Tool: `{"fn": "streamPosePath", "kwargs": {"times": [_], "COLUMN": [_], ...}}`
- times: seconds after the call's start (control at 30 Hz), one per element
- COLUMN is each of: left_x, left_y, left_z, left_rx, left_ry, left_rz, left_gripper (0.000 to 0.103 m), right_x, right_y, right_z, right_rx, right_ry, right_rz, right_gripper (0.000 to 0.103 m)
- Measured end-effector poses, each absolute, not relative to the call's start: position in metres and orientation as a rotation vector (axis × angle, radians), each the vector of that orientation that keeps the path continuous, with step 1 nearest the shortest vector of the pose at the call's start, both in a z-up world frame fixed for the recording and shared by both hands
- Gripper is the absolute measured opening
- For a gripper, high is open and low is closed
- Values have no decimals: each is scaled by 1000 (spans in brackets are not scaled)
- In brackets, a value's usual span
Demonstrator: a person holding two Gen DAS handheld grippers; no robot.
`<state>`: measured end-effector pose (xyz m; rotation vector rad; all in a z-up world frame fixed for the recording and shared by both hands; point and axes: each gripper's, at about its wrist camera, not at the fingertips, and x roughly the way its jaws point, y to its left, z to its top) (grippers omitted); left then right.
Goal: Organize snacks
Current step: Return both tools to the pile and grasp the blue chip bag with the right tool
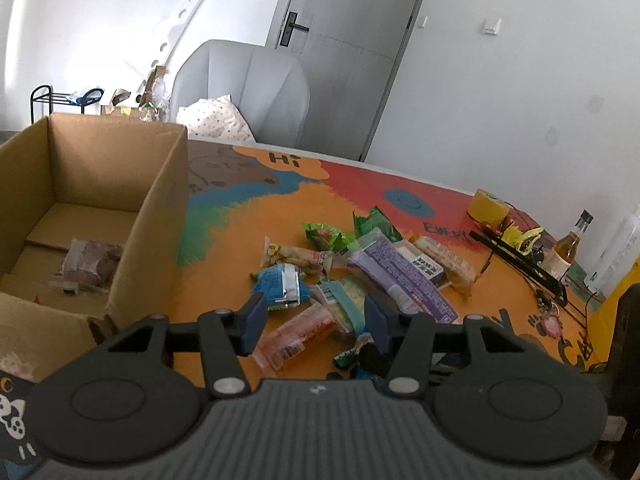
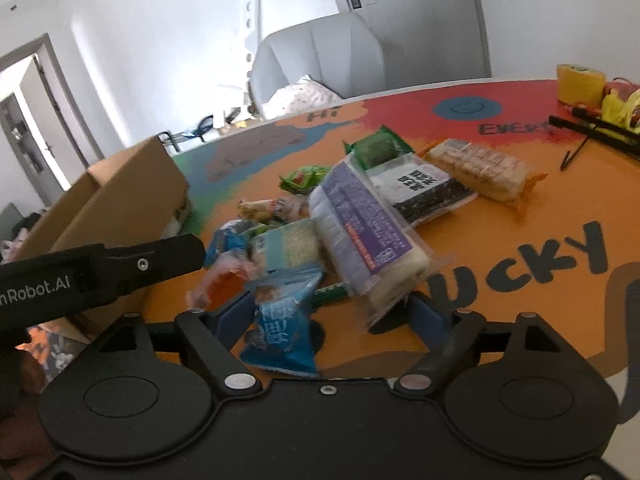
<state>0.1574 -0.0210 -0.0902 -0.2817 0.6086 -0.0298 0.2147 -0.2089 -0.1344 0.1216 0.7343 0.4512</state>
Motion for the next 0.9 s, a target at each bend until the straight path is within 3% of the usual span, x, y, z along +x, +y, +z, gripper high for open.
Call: {"fn": "streamPosePath", "kwargs": {"times": [0.13,0.37,0.6,0.9], "left_x": [161,174,181,173], "left_y": [-24,-33,-37,-39], "left_z": [-95,-107,-120,-126], "left_rx": [-275,-228,-167,-137], "left_ry": [621,636,654,695], "left_rz": [-37,-41,-22,-60], "left_gripper": [53,53,53,57], "right_x": [212,202,197,190], "right_y": [-216,-228,-241,-245], "right_z": [-134,-135,-134,-133], "right_rx": [93,46,58,83], "right_ry": [729,723,727,720], "right_rz": [435,420,399,405], "right_gripper": [66,55,31,24]}}
